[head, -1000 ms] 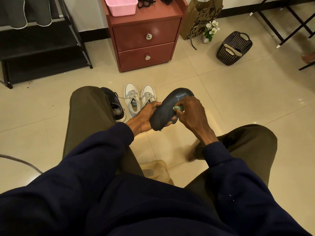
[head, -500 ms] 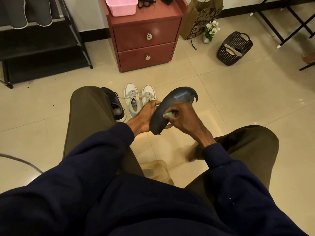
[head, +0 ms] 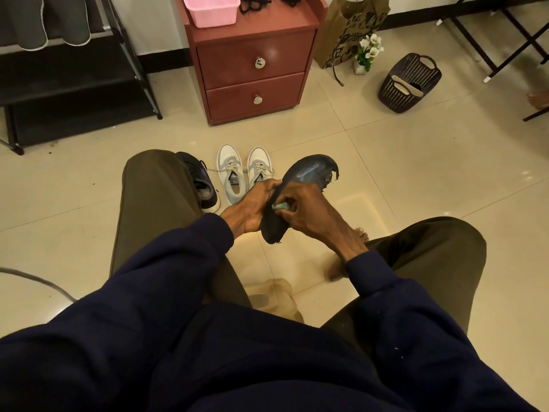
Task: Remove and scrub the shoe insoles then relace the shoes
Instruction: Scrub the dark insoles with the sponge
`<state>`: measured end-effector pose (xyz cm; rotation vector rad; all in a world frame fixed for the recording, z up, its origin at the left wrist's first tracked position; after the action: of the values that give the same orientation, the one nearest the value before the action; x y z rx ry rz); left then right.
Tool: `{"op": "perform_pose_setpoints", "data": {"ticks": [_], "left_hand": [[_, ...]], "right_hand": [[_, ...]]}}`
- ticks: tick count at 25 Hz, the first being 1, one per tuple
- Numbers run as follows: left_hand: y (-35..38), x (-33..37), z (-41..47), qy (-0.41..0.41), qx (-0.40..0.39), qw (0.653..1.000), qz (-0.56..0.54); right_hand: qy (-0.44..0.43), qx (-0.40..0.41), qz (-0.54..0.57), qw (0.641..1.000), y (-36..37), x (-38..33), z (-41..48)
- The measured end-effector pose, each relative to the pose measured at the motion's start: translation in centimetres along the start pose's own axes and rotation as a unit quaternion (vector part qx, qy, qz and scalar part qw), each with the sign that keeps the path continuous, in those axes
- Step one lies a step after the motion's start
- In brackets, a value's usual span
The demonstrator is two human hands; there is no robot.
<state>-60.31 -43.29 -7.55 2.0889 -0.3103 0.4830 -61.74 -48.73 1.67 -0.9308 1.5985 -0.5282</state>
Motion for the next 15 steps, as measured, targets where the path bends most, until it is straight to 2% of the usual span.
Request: {"op": "perform_pose_setpoints", "data": {"ticks": [2,5,6,7,11,13,15], "left_hand": [[-0.1,-0.1,-0.1,0.000,0.000,1.000,-0.012],[0.5,-0.4,0.1,-0.004,-0.020,0.999,-0.032],[0.6,-0.4,0.0,-0.006,-0.022,0.999,-0.026],[0.6,-0.4,0.0,-0.004,-0.020,1.000,-0.018],[-1.2,0.3,0.1,0.027,0.041,0.999,-0.002],[-1.9,0.3,0.3,0.034,0.049,0.998,-0.007],[-1.3,0.0,0.3,0.017,0.031,0.999,-0.010]], "right_hand": [[0.000,0.004,-0.013,1.000,-0.4,0.2,0.0],[0.082,0.120,-0.095,0.985,-3.4,2.4,-0.9],[0.090,0.133,-0.092,0.983,-3.7,2.7,-1.1],[0.076,0.117,-0.070,0.988,-3.3,2.4,-1.0],[0.001,-0.049,0.016,0.999,0.9,-0.6,-0.5],[-0.002,-0.041,-0.008,0.999,0.9,-0.6,-0.4],[0.036,0.033,-0.049,0.998,-1.1,1.2,-0.3]]}}
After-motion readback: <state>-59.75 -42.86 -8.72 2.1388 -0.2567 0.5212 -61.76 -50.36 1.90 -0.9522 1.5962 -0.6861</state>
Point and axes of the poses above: each hand's wrist, its own z-axis towards the middle knuckle, its own y-axis out of the palm, x = y × z, the point moved 10 cm from there along z, towards the middle knuckle, and after that the axes turned 14 degrees about -x, right-handed, at the moved point
